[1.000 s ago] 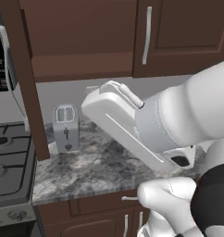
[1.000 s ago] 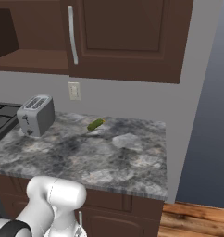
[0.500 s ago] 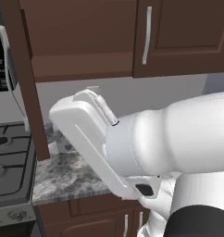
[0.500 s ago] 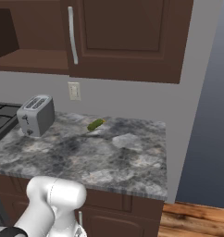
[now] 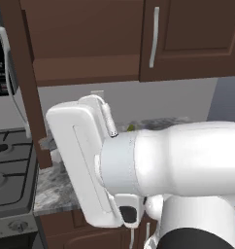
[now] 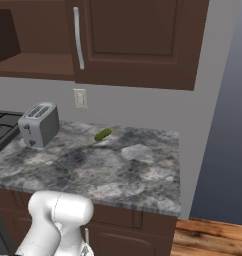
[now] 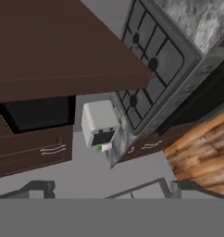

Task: Close all open cabinet doors.

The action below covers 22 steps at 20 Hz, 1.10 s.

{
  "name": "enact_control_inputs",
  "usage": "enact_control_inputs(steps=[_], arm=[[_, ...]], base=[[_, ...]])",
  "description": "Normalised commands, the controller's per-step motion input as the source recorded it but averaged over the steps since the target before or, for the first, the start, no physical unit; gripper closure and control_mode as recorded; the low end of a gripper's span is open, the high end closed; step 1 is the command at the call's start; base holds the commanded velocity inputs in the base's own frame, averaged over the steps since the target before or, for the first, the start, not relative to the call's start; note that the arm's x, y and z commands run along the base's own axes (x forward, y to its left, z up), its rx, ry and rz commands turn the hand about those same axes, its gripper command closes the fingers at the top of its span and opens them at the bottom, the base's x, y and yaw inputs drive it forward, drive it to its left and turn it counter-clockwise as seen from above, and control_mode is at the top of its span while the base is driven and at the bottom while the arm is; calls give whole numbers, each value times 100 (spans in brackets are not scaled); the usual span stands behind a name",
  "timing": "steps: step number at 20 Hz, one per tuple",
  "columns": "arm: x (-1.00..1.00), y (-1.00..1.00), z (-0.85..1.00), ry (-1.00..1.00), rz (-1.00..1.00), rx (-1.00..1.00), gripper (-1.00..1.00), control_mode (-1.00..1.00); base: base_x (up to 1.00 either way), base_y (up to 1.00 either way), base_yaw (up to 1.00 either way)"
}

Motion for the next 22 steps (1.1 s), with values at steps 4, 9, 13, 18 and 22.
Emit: enact_control_inputs(steps=[4, 9, 13, 18, 22], arm=[[-18, 33, -1, 1, 0, 15, -100, -100], [-11, 39, 0, -3, 0, 7, -100, -100], [20, 51, 7, -1, -11, 0, -100, -100], [26, 47, 13, 0, -14, 0, -100, -100], [21, 46, 8, 0, -14, 0, -100, -100]], base=[[0, 0, 0], [0, 0, 0], [0, 0, 0], [0, 0, 0], [0, 0, 0]])
